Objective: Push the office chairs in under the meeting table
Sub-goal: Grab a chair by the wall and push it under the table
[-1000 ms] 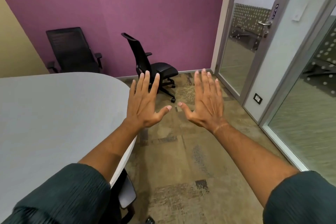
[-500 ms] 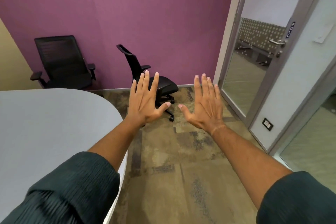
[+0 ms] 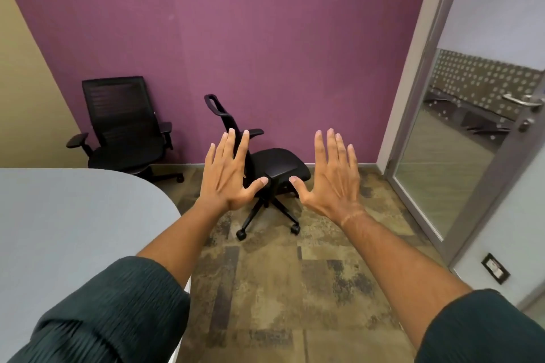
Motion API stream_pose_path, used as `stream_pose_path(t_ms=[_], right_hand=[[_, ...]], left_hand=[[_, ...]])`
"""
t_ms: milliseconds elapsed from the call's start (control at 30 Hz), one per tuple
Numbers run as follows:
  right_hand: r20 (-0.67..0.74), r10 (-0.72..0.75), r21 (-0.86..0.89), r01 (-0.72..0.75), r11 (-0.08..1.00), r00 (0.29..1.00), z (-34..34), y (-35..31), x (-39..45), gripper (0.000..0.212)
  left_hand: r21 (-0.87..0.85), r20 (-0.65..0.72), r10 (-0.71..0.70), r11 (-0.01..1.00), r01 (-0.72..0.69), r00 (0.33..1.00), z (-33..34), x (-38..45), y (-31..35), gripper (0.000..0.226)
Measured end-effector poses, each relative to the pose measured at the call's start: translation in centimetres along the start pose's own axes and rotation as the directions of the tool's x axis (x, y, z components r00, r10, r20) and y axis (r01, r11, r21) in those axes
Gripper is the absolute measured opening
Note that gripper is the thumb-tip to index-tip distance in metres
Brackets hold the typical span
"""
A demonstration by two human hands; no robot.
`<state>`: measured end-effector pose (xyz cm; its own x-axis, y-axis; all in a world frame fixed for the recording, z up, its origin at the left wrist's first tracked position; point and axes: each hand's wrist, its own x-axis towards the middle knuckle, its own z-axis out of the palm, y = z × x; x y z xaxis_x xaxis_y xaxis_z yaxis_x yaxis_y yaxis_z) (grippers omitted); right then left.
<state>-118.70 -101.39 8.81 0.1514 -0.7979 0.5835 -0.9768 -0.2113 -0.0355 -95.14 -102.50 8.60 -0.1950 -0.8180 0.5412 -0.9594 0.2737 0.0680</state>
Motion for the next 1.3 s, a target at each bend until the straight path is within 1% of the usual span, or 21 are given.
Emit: stream_pose_path(t_ms=[200,467,733,967,1300], right_hand=[[0.016,-0.07,0.024,0.07,0.997,0.997,5.1,2.9,8.5,0.104],[0.048,-0.118,0.085,0.114,0.99,0.992,12.2,3.4,16.5,0.102],[0.116,-0.155,0.093,0.144,0.985,0.981,21.7,0.0,24.6,0.103],[0.116,-0.156,0.126,0.142,0.982,0.981,28.6,-4.9,33.7,0.101],[0.136,-0.181,0.152,0.161,0.975,0.974,36.7,-8.6,42.3,0.102]], left_hand=[[0.032,-0.007,-0.054,0.998,0.054,0.999,3.9,7.1,-1.6,0.099],[0.05,0.031,-0.11,0.993,0.108,0.993,8.7,13.1,-6.9,0.1],[0.04,0.063,-0.135,0.99,0.133,0.989,14.8,19.7,-16.5,0.099],[0.037,0.096,-0.158,0.987,0.155,0.983,18.6,27.1,-25.7,0.1],[0.009,0.138,-0.187,0.982,0.187,0.973,24.3,32.9,-34.0,0.101]])
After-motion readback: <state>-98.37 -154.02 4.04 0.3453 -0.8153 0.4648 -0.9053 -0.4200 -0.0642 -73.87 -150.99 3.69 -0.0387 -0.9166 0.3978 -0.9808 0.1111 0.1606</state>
